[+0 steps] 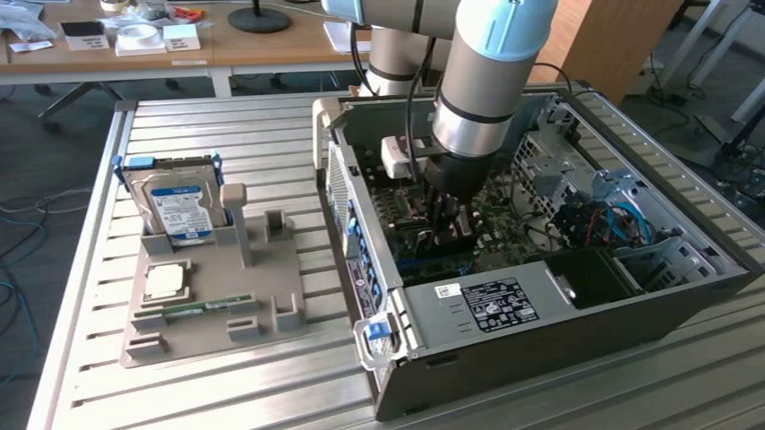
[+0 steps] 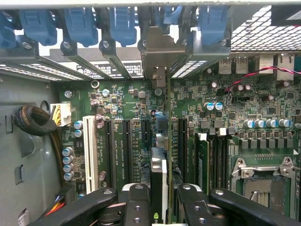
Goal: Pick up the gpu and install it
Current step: 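Insert the gpu into the slot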
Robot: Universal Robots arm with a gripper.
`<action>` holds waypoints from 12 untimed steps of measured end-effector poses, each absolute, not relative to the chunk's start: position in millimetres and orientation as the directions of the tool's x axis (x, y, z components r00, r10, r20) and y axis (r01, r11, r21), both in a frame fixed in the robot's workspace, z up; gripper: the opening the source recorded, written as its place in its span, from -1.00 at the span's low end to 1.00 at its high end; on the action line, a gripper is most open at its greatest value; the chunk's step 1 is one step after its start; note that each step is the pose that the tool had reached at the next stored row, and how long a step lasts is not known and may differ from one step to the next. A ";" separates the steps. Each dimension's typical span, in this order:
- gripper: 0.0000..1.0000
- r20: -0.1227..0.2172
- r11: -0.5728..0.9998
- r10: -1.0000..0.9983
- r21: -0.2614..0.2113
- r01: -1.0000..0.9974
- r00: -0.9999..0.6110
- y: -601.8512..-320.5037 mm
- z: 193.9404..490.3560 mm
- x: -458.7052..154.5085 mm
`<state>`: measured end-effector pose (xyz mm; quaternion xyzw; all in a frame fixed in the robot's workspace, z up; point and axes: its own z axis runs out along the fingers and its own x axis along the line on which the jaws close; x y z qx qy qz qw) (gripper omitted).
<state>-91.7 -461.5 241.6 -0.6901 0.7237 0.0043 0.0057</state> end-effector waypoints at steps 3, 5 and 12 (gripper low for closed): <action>-0.47 -0.014 0.047 -0.999 -0.002 -0.999 -0.047 -461.5 241.6 -91.7; -0.47 -0.014 0.047 -0.999 -0.002 -0.999 -0.047 -461.5 241.6 -91.7; -0.47 -0.014 0.047 -0.999 -0.002 -0.999 -0.047 -461.5 241.7 -91.7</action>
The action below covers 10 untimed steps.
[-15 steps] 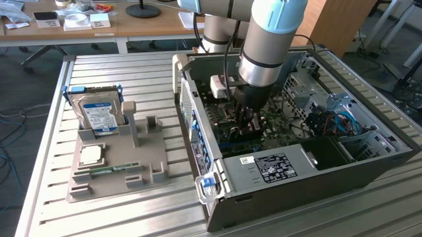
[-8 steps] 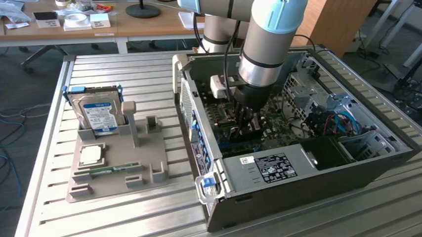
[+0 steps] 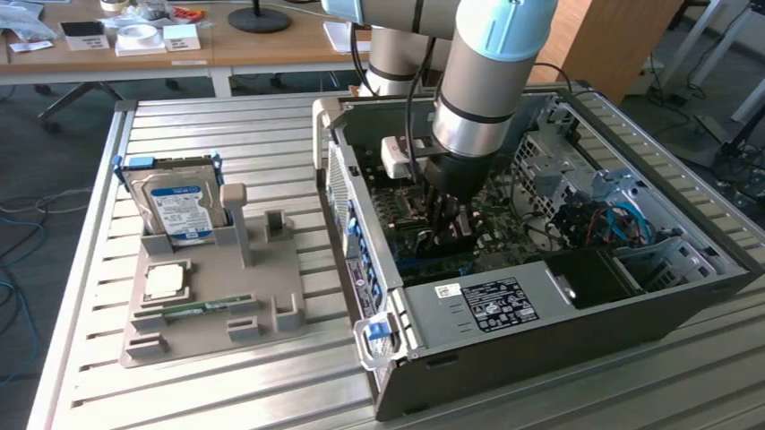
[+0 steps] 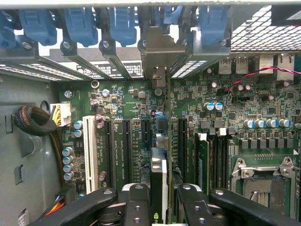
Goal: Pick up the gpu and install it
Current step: 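Insert the gpu into the slot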
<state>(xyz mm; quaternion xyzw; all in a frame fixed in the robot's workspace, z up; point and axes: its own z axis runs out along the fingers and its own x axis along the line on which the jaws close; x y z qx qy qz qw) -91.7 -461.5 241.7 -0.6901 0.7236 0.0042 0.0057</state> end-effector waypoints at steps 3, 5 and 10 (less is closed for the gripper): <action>-0.47 -0.014 0.047 -0.999 -0.002 -0.999 -0.047 -461.6 241.7 -91.7; -0.47 -0.015 0.047 -0.999 -0.002 -0.999 -0.047 -461.5 242.4 -91.7; -0.47 -0.015 0.047 -0.999 -0.002 -0.999 -0.047 -461.5 246.5 -91.6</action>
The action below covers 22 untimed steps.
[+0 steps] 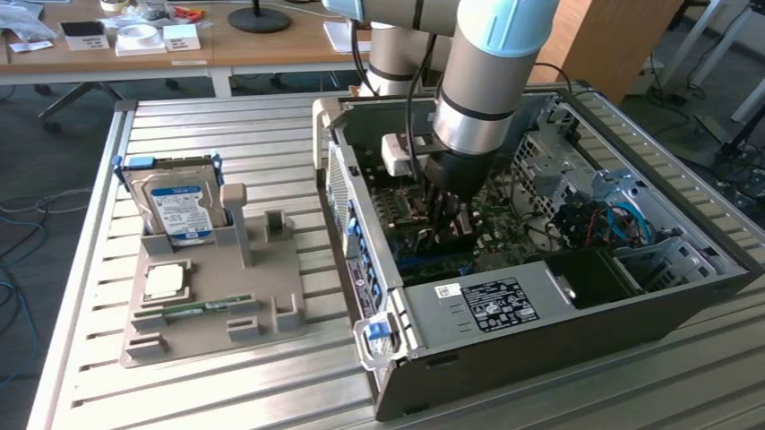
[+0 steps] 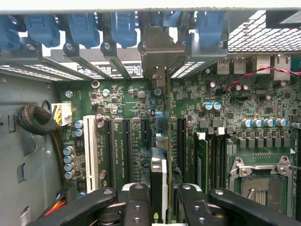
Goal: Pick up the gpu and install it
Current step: 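Insert the gpu into the slot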
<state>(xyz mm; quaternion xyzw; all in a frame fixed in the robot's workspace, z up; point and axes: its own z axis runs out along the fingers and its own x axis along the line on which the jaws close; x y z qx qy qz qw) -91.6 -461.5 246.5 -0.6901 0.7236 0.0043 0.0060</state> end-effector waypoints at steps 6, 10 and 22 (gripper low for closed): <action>-0.47 -0.030 0.048 -0.998 -0.001 -0.999 -0.047 -461.5 246.7 -91.7; -0.47 -0.030 0.047 -0.998 -0.001 -0.999 -0.047 -461.6 245.0 -91.7; -0.47 -0.030 0.047 -0.998 -0.001 -0.999 -0.047 -461.8 241.2 -91.8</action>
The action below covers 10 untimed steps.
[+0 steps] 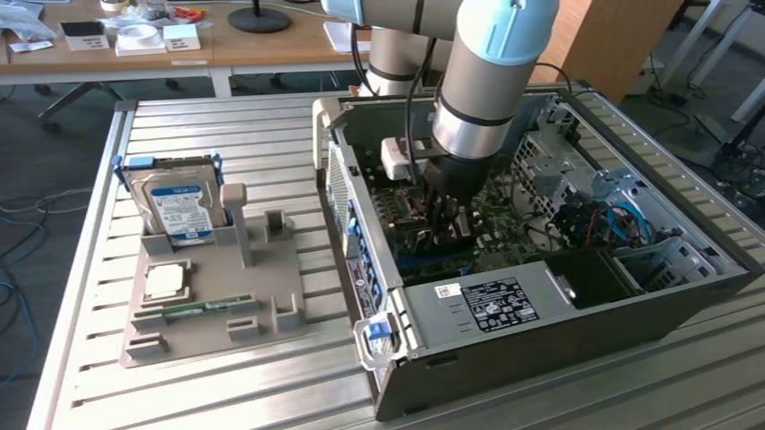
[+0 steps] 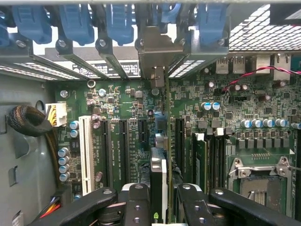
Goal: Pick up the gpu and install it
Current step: 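Insert the gpu into the slot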
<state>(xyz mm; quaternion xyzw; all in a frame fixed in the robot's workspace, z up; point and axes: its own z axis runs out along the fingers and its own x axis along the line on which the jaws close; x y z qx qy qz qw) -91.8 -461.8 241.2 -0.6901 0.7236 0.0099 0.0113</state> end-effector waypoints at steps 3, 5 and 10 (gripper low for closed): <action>-0.47 -0.030 0.047 -0.998 -0.001 -0.999 -0.047 -461.7 240.5 -91.8; -0.47 -0.030 0.047 -0.998 -0.001 -0.999 -0.047 -461.8 239.8 -91.8; -0.47 -0.030 0.047 -0.998 -0.001 -0.999 -0.047 -461.8 239.7 -91.8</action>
